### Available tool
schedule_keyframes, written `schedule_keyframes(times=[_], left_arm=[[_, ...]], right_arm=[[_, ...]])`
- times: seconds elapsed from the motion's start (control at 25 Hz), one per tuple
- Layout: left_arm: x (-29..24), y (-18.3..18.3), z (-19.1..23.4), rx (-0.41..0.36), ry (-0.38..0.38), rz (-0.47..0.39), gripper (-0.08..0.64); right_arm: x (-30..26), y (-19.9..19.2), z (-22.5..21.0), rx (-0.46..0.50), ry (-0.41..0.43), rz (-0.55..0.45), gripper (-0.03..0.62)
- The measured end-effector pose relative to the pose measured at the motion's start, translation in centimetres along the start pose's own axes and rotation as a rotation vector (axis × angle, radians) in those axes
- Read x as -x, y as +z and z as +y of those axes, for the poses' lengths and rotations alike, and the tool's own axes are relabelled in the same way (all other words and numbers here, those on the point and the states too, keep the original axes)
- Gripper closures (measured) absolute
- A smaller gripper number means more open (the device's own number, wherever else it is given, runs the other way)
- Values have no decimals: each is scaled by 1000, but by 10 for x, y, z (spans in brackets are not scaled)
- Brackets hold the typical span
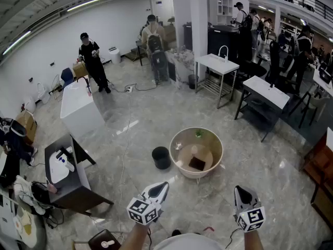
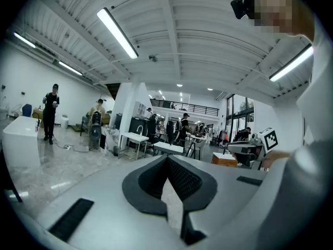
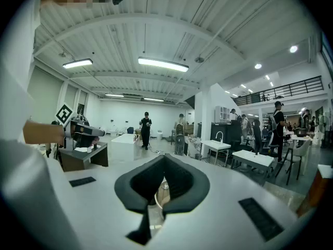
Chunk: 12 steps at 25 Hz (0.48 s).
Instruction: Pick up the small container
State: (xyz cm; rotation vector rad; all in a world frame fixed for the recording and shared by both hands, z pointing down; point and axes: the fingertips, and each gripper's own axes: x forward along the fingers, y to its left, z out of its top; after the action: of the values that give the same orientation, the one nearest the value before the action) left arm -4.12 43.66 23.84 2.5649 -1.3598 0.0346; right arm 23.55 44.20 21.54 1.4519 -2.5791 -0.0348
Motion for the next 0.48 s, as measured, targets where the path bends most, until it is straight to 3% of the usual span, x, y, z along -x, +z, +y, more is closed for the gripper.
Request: schedule_keyframes(times=[0.48], left_arm=[[1, 5, 3, -1, -9, 5, 546]], right_arm=[[-2, 7, 5, -4, 5, 0, 580]])
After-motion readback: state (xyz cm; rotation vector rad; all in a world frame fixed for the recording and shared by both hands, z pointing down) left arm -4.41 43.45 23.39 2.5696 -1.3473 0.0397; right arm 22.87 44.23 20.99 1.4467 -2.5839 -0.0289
